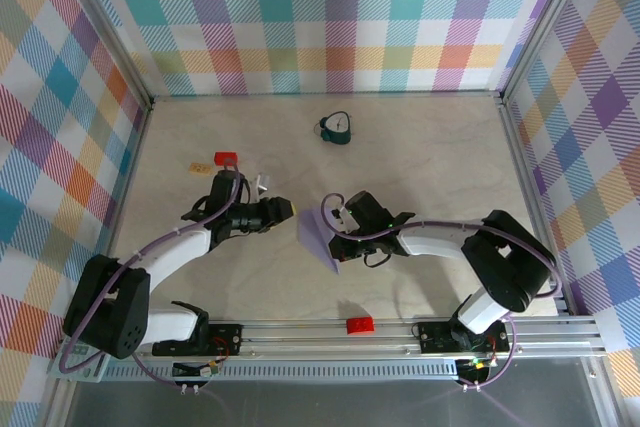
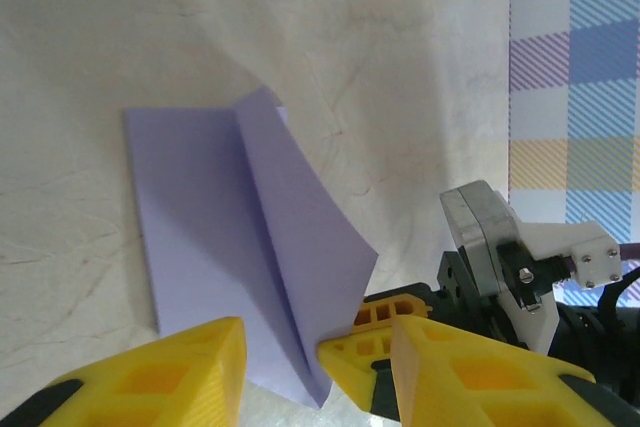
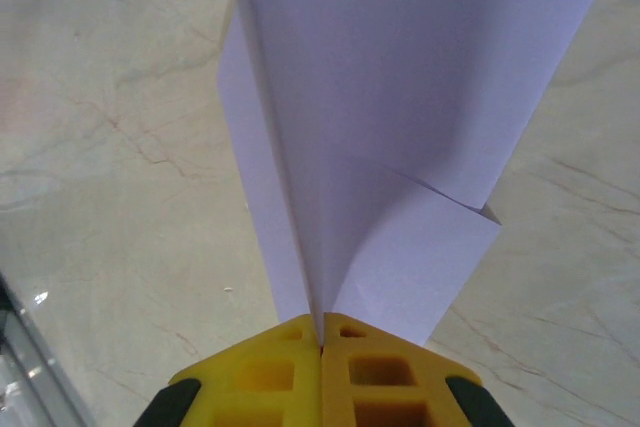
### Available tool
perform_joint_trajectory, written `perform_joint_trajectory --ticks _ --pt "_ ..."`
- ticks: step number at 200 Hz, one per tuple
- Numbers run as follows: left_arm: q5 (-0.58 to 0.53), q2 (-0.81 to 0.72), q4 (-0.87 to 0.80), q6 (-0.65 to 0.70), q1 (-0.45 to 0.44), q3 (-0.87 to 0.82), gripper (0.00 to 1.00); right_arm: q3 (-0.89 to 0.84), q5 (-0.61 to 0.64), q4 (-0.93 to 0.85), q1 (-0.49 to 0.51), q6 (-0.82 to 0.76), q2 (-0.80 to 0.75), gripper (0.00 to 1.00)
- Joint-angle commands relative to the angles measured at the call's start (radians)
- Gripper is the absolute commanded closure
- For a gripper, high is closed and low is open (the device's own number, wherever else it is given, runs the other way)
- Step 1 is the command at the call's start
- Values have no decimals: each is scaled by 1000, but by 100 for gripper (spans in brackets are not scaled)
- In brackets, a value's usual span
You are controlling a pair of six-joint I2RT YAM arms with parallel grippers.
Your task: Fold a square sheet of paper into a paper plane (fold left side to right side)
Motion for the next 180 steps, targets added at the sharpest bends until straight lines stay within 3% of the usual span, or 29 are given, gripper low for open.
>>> perform_joint_trajectory --ticks 1,78,180 --pt "2 27 38 2 -40 -7 58 -15 -85 72 -11 11 29 100" --pt "-48 175 86 -12 -157 29 58 -50 -187 177 -53 58 82 100" --pt "-47 311 132 -20 -195 81 61 -62 -217 204 -64 66 92 100"
